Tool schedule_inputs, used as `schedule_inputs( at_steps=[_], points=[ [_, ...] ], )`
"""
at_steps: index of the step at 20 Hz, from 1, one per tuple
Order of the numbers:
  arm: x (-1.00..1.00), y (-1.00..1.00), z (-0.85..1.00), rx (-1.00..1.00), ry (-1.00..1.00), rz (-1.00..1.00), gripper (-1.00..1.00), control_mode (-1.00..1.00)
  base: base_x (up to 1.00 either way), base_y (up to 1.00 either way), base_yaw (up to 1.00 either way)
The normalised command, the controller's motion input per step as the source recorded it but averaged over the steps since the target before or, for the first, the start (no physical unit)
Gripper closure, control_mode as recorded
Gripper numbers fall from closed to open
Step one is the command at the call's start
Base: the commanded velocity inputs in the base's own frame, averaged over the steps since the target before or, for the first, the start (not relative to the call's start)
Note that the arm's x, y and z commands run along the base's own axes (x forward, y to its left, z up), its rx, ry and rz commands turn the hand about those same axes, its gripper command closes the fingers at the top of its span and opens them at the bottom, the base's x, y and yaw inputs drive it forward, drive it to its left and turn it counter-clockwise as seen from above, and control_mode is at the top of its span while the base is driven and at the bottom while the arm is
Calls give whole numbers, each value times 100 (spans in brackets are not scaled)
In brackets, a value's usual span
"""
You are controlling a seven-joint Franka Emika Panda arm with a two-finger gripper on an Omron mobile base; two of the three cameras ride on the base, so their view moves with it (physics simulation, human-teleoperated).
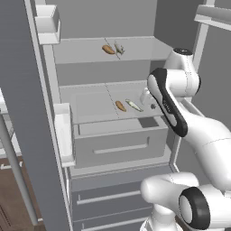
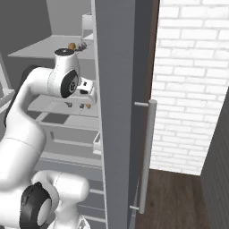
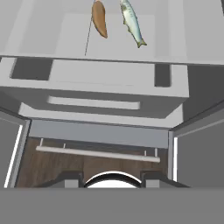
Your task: Place one sweet potato and one fish in each tupperware on the nearby counter, to pack two identical lunches.
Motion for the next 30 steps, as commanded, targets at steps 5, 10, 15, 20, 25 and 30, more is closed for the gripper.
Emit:
schedule_inputs(
  at_steps=[5,10,15,20,25,30],
  points=[
    [0,0,-39,0,-10,0,-100,-100,0,0,0],
    [0,0,-49,0,-22,0,-100,-100,0,0,0],
    [10,-1,-30,0,-13,0,-100,-100,0,0,0],
    [26,-4,1,0,0,10,-100,-100,0,0,0],
    [41,-8,11,0,0,10,-100,-100,0,0,0],
    [47,0,9,0,5,2,-100,-100,0,0,0]
  ],
)
